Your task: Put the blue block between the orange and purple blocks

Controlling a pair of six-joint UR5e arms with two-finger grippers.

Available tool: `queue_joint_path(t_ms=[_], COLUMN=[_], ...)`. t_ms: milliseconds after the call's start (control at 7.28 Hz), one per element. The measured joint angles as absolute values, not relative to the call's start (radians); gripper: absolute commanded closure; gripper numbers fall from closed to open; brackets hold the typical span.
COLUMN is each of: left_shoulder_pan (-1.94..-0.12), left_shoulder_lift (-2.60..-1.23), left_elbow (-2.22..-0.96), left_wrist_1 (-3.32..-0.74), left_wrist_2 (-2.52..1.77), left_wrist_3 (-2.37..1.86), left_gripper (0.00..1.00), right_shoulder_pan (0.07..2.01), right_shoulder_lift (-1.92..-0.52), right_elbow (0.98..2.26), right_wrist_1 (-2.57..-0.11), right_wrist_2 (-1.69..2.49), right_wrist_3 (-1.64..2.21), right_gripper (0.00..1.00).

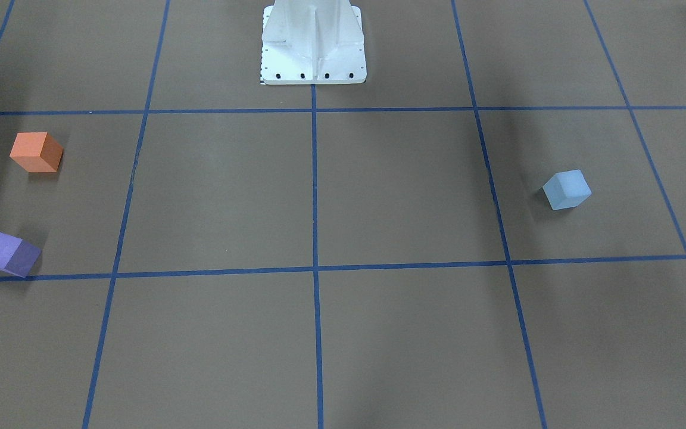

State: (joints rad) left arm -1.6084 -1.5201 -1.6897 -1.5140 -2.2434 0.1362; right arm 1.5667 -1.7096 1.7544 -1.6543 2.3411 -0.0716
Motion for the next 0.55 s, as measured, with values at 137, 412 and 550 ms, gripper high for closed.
queue_joint_path(t_ms=[137,412,550], left_shoulder_pan=[-1.607,-1.591,-1.58], left_shoulder_lift=[-1.521,-1.528,-1.532], left_elbow=[-1.69,-1.692,-1.694], left_wrist_1=[-1.514,-1.514,-1.52], left_wrist_2=[-2.243,-2.242,-2.244], left_wrist_3=[0.135,0.135,0.135], left_gripper=[0.0,0.0,0.0], right_shoulder_pan=[1.568,1.569,1.569], right_shoulder_lift=[-1.709,-1.703,-1.7], right_elbow=[1.753,1.753,1.755], right_wrist_1=[-1.654,-1.653,-1.652], right_wrist_2=[2.341,2.341,2.343], right_wrist_3=[-0.072,-0.072,-0.071], right_gripper=[0.0,0.0,0.0])
